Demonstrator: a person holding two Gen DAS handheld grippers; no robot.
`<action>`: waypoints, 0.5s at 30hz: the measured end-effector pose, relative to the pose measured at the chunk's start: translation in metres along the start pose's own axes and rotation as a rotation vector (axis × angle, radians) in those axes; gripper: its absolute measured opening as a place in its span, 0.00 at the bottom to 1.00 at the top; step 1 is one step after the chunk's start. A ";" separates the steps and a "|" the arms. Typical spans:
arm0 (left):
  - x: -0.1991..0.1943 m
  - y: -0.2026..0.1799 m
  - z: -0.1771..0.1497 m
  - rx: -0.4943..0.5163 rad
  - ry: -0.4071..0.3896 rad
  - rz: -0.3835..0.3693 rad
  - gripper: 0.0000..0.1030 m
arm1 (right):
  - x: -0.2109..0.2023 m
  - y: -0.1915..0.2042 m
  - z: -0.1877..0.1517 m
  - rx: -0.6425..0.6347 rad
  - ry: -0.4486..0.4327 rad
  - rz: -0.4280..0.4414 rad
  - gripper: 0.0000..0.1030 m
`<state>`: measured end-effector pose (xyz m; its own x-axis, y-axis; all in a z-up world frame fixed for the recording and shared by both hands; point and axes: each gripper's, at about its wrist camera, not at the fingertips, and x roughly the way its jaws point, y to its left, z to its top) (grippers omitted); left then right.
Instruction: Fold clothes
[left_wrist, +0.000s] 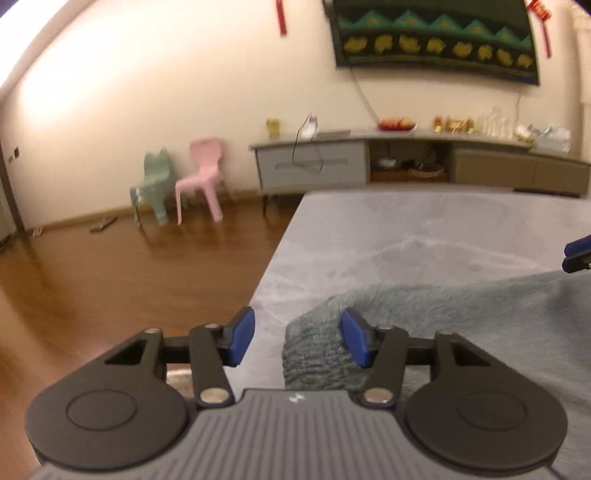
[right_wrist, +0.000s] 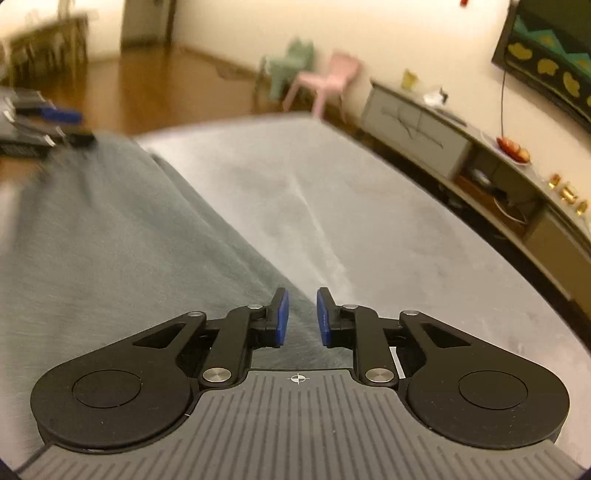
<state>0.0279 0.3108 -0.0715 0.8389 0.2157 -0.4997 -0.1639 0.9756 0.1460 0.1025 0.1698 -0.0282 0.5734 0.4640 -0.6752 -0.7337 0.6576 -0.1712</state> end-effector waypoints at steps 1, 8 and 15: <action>-0.006 -0.004 0.002 0.009 0.000 -0.031 0.48 | -0.010 0.002 -0.003 0.021 -0.008 0.045 0.15; 0.057 -0.026 0.008 0.046 0.158 0.000 0.46 | -0.002 -0.009 -0.017 0.109 0.080 0.068 0.36; 0.061 -0.025 0.008 0.013 0.168 0.001 0.47 | 0.009 -0.028 -0.023 0.203 0.128 -0.001 0.36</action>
<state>0.0870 0.2991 -0.0990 0.7400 0.2213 -0.6352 -0.1567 0.9751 0.1571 0.1191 0.1418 -0.0461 0.5140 0.3927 -0.7626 -0.6375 0.7698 -0.0332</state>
